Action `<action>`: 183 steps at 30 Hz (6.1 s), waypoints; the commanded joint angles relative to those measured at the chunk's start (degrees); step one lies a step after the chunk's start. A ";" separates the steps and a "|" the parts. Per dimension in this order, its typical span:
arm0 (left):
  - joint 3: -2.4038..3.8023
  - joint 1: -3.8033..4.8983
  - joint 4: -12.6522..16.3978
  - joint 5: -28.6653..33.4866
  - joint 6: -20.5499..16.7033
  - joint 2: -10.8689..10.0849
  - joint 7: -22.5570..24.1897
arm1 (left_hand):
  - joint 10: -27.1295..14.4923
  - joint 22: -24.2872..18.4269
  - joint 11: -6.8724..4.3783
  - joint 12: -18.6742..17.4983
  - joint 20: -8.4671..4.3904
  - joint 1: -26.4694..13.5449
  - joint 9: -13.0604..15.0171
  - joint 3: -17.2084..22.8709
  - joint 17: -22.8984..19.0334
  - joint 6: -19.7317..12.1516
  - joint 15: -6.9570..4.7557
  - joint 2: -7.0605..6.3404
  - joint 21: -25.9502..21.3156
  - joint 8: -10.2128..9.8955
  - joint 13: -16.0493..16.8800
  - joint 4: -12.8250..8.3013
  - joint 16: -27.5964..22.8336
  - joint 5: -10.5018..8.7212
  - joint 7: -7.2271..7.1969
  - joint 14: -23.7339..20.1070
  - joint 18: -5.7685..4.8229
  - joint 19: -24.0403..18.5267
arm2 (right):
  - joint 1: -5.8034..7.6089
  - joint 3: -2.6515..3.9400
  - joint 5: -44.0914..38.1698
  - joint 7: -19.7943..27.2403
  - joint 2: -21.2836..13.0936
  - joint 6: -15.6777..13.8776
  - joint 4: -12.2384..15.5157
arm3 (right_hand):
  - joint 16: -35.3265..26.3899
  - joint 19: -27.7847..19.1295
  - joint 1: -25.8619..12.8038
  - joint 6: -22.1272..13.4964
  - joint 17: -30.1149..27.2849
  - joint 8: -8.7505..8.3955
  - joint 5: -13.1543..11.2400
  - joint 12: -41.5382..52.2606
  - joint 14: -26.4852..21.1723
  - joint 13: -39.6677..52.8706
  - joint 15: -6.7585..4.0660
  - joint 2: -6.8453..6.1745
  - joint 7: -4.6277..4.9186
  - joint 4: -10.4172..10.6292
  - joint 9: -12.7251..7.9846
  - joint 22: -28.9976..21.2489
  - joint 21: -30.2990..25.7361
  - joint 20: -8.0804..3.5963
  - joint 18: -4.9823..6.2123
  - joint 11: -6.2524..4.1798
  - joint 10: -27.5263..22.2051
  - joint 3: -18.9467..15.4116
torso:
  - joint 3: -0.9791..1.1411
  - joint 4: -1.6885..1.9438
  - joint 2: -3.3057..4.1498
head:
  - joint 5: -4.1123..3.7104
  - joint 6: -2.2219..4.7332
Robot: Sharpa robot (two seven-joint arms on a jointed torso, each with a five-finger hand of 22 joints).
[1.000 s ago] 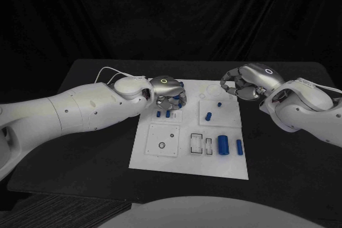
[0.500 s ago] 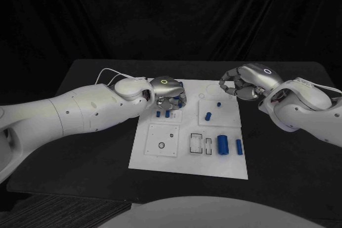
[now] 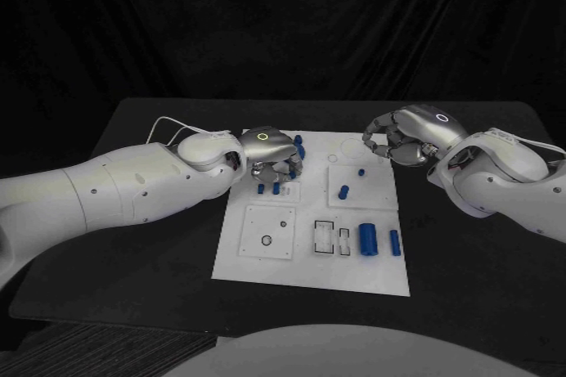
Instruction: Assemble the parts on the task board
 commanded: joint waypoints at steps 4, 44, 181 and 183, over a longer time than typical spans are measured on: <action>0.15 3.10 3.03 -0.11 -1.83 -2.54 0.38 | 0.88 8.12 -0.78 -1.89 -0.08 -0.76 -0.27 -0.25 -1.16 0.01 -0.31 0.28 -0.82 -0.47 -0.80 -0.04 -1.03 -0.23 -0.21 -0.03 -0.94 -0.12 | -0.11 0.03 -0.03 -0.88 -0.27 0.34 0.16 | -0.05 0.12 -0.01 0.52 12.63 0.18 0.38 0.21 5.39 15.08 -0.43 -0.35 0.04 -0.04 0.07 9.76 -0.23 -0.04 0.44 -0.32 6.00 0.49 | 0.05 0.01 0.01 | 0.08 -0.01; 0.10 3.54 2.91 -0.10 4.99 -5.48 -0.80 | 1.50 7.54 -0.95 -4.44 -0.07 -1.68 -0.84 -0.61 -3.50 -0.56 -0.38 0.47 -3.46 -1.21 -2.03 0.73 -2.53 -2.63 -0.42 -1.34 -0.56 -1.41 | -0.65 0.03 0.57 -0.74 0.29 0.73 -0.54 | -0.12 0.08 0.01 0.49 12.56 0.17 0.38 0.21 5.37 15.08 -0.42 -0.32 0.03 -0.09 0.07 9.73 -0.35 -0.04 0.47 -0.32 6.00 0.58 | 0.09 0.11 -0.08 | 0.44 -0.01; 0.02 1.07 11.58 71.79 19.48 -24.27 24.46 | -60.95 -41.95 -2.77 -5.76 5.52 -15.95 -15.20 -32.74 -65.55 -45.28 4.31 10.35 -62.12 -2.95 -12.56 14.00 -77.88 -1.94 -5.35 -77.91 3.96 -72.95 | 7.82 0.04 -27.09 -2.74 -0.91 26.31 4.02 | -21.82 -6.84 2.23 1.32 -10.40 -18.50 -13.86 -82.11 -3.27 -59.87 1.24 -12.97 -7.34 6.13 -8.94 5.28 -24.57 1.74 3.44 2.04 -36.09 -9.96 | -2.15 1.56 -1.07 | -4.36 -0.01; 0.02 0.95 11.75 75.52 21.04 -24.29 24.79 | -61.45 -44.17 -3.43 -6.63 5.54 -16.43 -15.38 -32.43 -66.36 -46.32 4.67 10.06 -62.16 -3.04 -12.65 13.99 -78.06 -2.37 -5.69 -78.59 4.06 -73.67 | 7.32 0.04 -27.16 -1.99 -0.79 25.85 3.55 | -21.27 -6.53 2.73 1.89 -10.09 -18.35 -9.31 -82.07 -3.06 -60.03 1.19 -12.52 -6.89 6.00 -9.05 5.53 -24.14 1.71 3.37 1.91 -35.22 -9.47 | -2.45 1.77 -1.10 | -4.46 -0.01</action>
